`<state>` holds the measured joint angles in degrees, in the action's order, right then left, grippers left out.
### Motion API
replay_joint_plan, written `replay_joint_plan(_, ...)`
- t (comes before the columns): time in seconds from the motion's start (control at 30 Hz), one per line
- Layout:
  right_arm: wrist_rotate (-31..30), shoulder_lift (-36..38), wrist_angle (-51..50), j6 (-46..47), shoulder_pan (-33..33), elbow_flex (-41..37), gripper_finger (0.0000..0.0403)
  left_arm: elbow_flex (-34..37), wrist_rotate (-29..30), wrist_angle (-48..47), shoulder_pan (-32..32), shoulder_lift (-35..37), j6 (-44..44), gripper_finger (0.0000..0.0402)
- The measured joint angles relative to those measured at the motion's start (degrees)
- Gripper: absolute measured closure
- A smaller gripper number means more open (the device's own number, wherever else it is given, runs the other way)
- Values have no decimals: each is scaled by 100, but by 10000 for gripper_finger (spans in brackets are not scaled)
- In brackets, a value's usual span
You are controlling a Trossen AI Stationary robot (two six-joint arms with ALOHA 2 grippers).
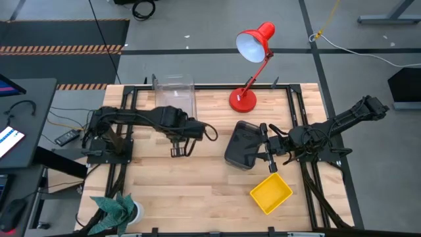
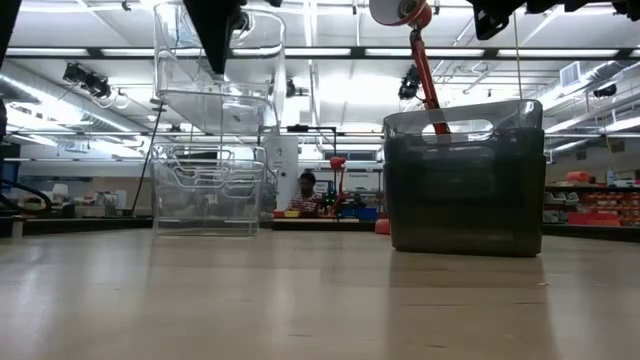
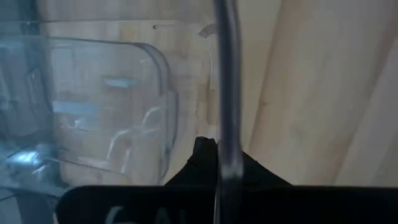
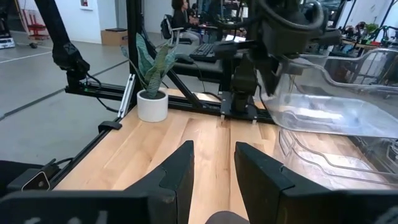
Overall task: Stack baskets by color
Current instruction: Stack the bottom transparent bin on top of the top transparent bins
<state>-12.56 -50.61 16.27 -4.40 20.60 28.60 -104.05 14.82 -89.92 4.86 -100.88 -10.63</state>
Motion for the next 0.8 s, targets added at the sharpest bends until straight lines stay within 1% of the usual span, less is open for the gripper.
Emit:
replay_joint_plan(0.3,0,0,-3,13,-2,0,282,439,1,208,-670,26,832,396)
replay_joint_plan(0.5,2,0,-7,13,-2,0,282,717,1,412,-1141,24,1235,396)
replay_joint_plan(0.57,2,1,-7,13,-2,0,282,772,-13,477,-1275,24,1296,396)
replay_joint_plan(0.67,2,0,-11,13,-2,0,282,830,-185,568,-1446,24,1292,396)
replay_joint_plan(0.8,2,0,-17,6,-2,0,282,1006,-280,740,-1564,22,1353,396)
